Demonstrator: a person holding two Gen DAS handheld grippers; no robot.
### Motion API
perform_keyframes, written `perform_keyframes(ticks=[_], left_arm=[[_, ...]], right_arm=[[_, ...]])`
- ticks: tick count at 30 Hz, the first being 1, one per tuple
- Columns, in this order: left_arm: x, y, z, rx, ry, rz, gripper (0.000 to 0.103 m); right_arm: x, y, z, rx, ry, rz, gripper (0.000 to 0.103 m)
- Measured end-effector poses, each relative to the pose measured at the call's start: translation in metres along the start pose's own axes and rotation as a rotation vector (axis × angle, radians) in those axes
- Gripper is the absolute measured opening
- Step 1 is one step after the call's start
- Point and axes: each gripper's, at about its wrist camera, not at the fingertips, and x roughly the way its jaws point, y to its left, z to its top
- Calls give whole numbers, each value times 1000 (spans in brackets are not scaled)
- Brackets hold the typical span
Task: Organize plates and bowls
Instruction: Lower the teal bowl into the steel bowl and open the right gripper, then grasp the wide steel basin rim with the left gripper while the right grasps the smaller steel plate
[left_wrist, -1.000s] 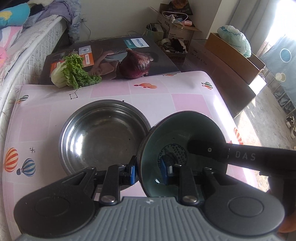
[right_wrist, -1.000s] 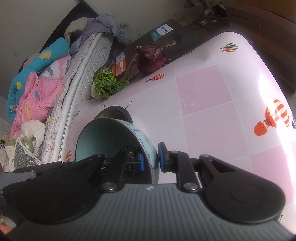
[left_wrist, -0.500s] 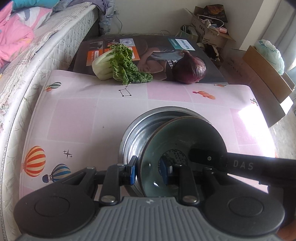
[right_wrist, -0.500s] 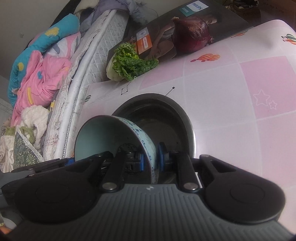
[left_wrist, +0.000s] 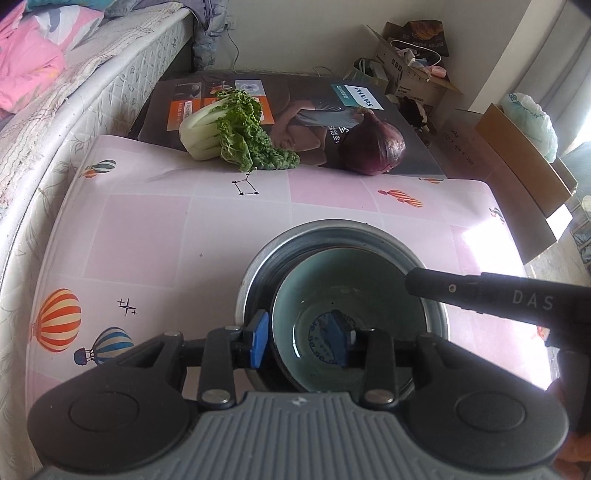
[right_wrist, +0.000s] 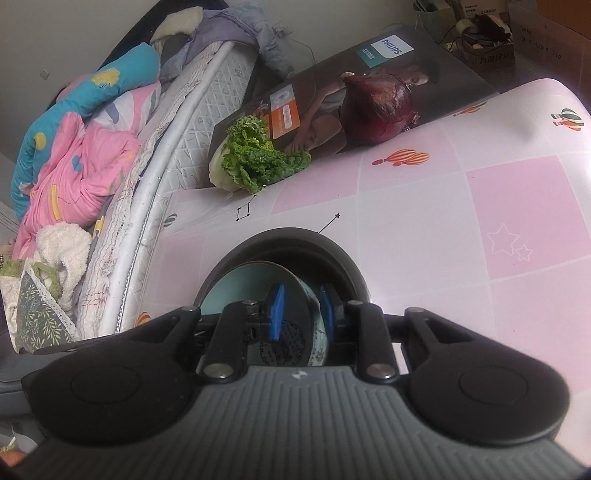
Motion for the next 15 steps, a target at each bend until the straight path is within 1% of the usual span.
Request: perform_keyframes(ticks=[2,4,8,11,13,15], left_arm=[[-12,1,-3,0,-21,-16,46],[-26,1,-6,8,-44,-25,56],[-60,3,-20,34,-81,-40,64],[-95,9,-41,72,-118,-36,70],[-115,15,-55,84,-136,-31,76],[-136,24,-75,96,-159,-28,79]], right_arm=[[-16,0,-2,11,-22,23,22],[-34,0,-7,18,-45,45,23],[-84,-1,-32,26,-107,111,27],[-125,-4,-59,28,-152,142,29],[-151,-7,-83,37,-176,160,30],[-170,-11,-107,45,-193,171,31]])
